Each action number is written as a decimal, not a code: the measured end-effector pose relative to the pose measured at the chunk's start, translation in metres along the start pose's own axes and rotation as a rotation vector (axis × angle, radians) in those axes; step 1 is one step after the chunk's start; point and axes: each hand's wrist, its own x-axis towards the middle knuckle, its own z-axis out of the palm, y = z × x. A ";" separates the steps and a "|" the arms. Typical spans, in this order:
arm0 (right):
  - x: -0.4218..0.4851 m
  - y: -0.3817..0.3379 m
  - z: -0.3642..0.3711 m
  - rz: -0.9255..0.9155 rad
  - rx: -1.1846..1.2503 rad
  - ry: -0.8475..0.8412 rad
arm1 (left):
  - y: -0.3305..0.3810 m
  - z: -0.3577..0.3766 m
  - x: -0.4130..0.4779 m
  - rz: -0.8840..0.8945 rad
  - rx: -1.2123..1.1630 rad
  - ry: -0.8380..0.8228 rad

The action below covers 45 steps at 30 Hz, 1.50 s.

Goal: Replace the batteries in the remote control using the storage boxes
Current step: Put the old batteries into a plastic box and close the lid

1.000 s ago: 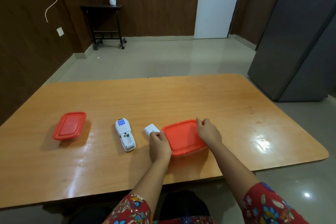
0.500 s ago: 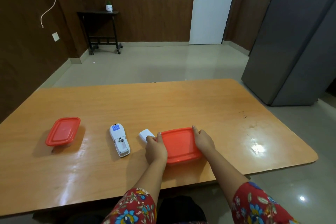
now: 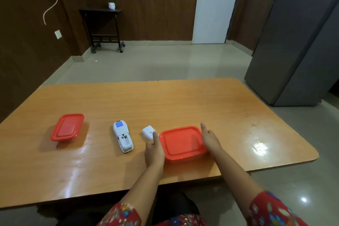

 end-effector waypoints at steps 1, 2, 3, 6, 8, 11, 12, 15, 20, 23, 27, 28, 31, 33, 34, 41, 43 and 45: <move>-0.007 0.008 -0.005 -0.005 0.073 -0.003 | -0.007 -0.007 -0.004 0.017 -0.012 -0.007; -0.015 0.019 -0.008 -0.017 0.141 -0.009 | -0.015 -0.012 -0.007 0.036 -0.021 -0.022; -0.024 0.027 -0.009 -0.037 0.208 -0.020 | -0.022 -0.016 -0.009 0.053 -0.024 -0.045; -0.038 0.046 -0.007 -0.115 0.264 -0.073 | -0.031 -0.011 -0.015 0.104 -0.001 -0.112; -0.038 0.044 -0.008 -0.133 0.357 -0.078 | -0.022 0.004 -0.019 0.147 -0.003 -0.125; -0.018 0.039 -0.025 -0.135 0.513 -0.014 | 0.002 0.040 -0.014 0.203 -0.012 -0.180; -0.004 0.038 -0.032 -0.143 0.534 0.010 | 0.011 0.055 -0.007 0.212 -0.018 -0.212; 0.046 0.037 -0.054 -0.122 0.581 0.070 | 0.035 0.108 0.019 0.241 -0.015 -0.314; 0.152 0.038 -0.092 -0.152 0.587 0.164 | 0.068 0.209 0.065 0.333 -0.002 -0.465; 0.218 0.031 -0.113 -0.180 0.562 0.275 | 0.090 0.266 0.095 0.387 0.006 -0.559; 0.300 0.020 -0.130 -0.204 0.588 0.364 | 0.117 0.324 0.134 0.476 -0.027 -0.661; 0.318 0.017 -0.133 -0.215 0.596 0.382 | 0.123 0.335 0.143 0.492 -0.021 -0.675; 0.363 0.004 -0.138 -0.215 0.608 0.417 | 0.138 0.370 0.172 0.540 0.010 -0.699; 0.387 -0.003 -0.141 -0.203 0.609 0.445 | 0.148 0.385 0.183 0.551 0.045 -0.727; 0.398 -0.005 -0.142 -0.198 0.617 0.464 | 0.152 0.393 0.189 0.549 0.068 -0.746; 0.437 -0.009 -0.144 -0.111 0.544 0.556 | 0.165 0.424 0.209 0.480 0.428 -0.676; 0.438 -0.011 -0.144 -0.093 0.500 0.574 | 0.165 0.426 0.209 0.491 0.446 -0.670; 0.434 -0.012 -0.143 -0.080 0.476 0.562 | 0.164 0.423 0.208 0.491 0.394 -0.686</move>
